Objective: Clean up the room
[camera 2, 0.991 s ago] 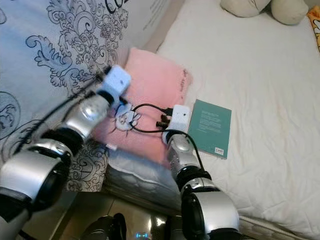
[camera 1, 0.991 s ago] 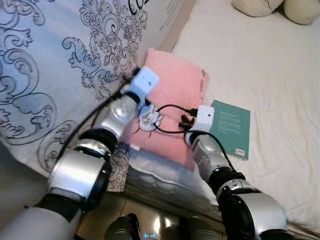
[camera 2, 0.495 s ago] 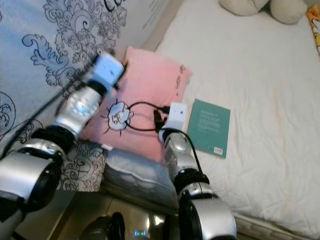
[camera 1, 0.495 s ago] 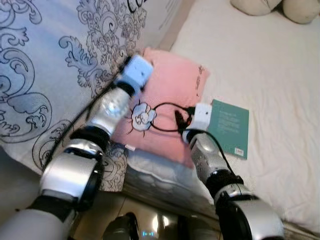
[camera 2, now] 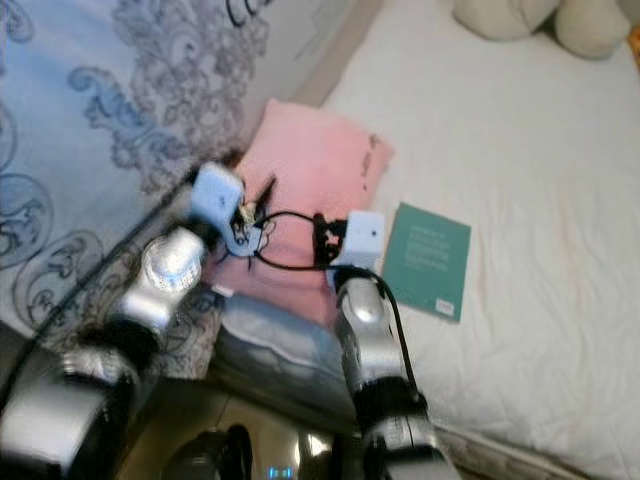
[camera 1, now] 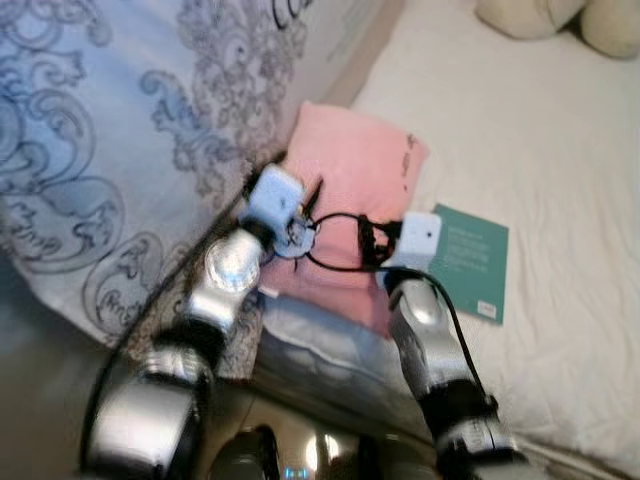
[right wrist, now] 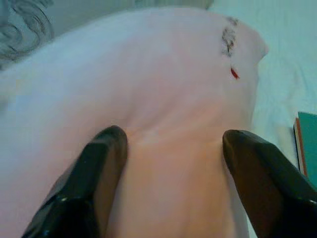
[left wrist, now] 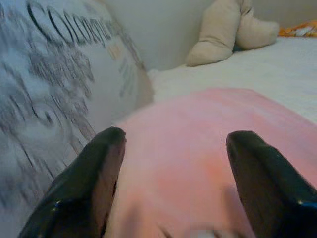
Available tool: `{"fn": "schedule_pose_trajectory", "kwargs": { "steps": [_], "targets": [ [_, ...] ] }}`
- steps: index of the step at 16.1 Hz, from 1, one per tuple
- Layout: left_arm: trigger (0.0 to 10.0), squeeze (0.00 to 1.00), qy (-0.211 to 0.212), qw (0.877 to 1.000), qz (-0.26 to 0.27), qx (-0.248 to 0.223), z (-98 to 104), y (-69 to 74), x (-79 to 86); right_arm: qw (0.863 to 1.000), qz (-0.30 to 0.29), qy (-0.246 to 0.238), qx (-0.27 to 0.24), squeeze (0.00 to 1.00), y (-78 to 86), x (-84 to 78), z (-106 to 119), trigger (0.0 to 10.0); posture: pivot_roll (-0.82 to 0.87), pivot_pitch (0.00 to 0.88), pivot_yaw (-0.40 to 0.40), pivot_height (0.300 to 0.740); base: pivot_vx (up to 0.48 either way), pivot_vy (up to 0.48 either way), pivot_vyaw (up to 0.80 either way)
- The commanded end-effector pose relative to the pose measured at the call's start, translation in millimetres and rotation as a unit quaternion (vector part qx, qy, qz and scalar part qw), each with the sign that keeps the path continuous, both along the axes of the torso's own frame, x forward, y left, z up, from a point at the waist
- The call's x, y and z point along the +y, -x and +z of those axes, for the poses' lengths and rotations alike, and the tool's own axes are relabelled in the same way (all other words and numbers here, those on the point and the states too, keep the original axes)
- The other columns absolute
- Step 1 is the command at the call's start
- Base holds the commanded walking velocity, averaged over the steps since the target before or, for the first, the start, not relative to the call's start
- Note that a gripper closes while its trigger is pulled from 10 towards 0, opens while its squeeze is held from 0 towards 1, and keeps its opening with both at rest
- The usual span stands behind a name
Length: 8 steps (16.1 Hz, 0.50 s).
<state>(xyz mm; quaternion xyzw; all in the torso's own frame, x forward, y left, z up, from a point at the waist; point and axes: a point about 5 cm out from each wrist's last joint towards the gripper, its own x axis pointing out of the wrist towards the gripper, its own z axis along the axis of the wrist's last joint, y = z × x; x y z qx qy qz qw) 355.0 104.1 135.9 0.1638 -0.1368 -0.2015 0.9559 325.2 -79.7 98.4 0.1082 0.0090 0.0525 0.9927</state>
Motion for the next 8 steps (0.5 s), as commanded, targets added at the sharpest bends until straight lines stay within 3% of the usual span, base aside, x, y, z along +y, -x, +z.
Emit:
{"fn": "schedule_pose_trajectory", "kwargs": {
  "steps": [1, 4, 6, 8],
  "targets": [
    [10.0, 1.0, 0.008, 1.0, -0.005, 0.007, -1, 2.1, -2.9, 1.0, -0.004, -0.01, -0.002, 1.0, 3.7, 3.3, 3, 10.0, -0.04, 0.076, -0.015, 0.74, 0.0, 0.0, 0.0],
    [10.0, 1.0, 0.068, 0.997, -0.003, 0.032, -10, 22.3, -2.6, 0.999, -0.031, 0.019, -0.036, 1.0, 13.5, -16.5, 12, 10.0, -0.05, 0.063, 0.0, 0.74, 0.0, 0.0, 0.0],
    [10.0, 1.0, 0.108, 0.993, -0.029, 0.026, -8, 60.9, -4.6, 0.992, -0.082, 0.072, -0.07, 1.0, 29.7, -52.5, 21, 10.0, -0.04, 0.058, -0.005, 0.74, 0.0, 0.0, 0.0],
    [10.0, 1.0, 0.115, 0.992, -0.049, 0.012, 4, 69.6, -7.6, 0.986, -0.114, 0.102, -0.071, 1.0, 40.7, -72.5, 21, 10.0, -0.01, 0.051, -0.016, 0.74, 0.0, 0.0, 0.0]
  ]
}}
